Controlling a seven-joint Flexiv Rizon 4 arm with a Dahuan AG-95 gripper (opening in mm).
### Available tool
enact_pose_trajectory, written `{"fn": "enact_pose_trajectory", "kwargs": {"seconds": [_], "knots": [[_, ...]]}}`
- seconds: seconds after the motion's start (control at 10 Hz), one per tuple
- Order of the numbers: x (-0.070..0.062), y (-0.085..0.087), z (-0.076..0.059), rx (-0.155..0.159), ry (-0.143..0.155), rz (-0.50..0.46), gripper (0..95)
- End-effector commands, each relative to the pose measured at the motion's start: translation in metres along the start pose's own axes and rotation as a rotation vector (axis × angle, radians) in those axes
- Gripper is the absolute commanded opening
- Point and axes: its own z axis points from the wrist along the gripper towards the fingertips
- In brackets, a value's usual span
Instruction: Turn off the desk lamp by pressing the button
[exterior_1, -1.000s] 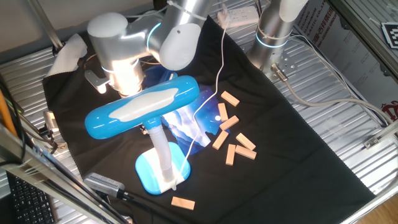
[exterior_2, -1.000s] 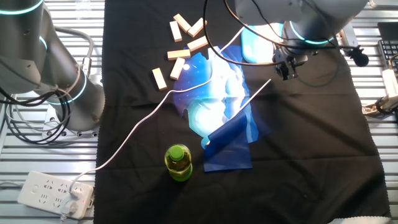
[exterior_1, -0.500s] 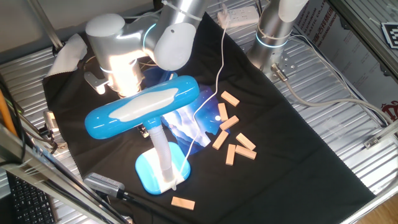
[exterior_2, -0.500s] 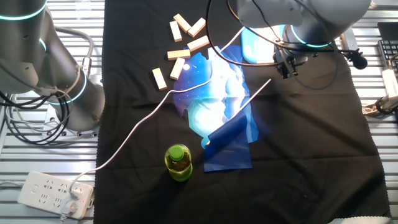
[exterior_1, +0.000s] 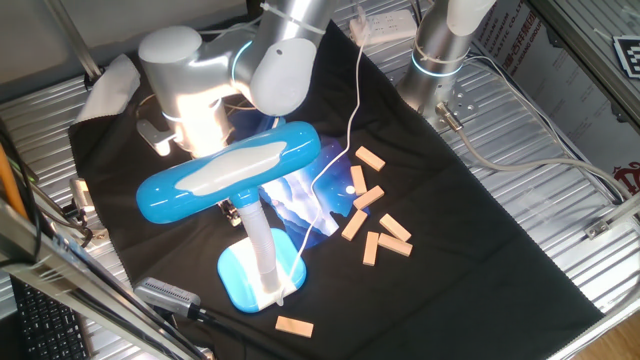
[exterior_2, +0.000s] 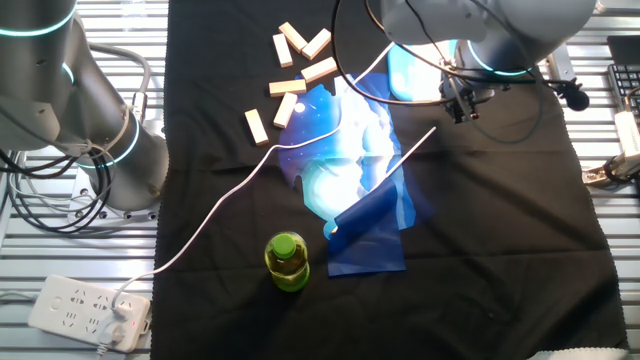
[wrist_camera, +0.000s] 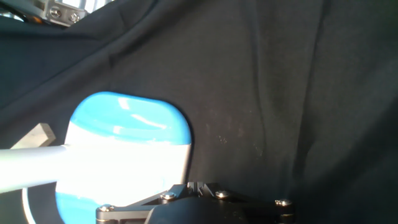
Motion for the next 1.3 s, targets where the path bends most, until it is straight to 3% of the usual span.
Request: {"fn": "enact_pose_trajectory", "kwargs": {"seconds": [0.1, 1.3], "knots": [[0.0, 0.001, 0.001, -0.004, -0.001, -0.001, 0.0], [0.001, 0.011, 0.013, 0.002, -0.009, 0.019, 0.0]]}}
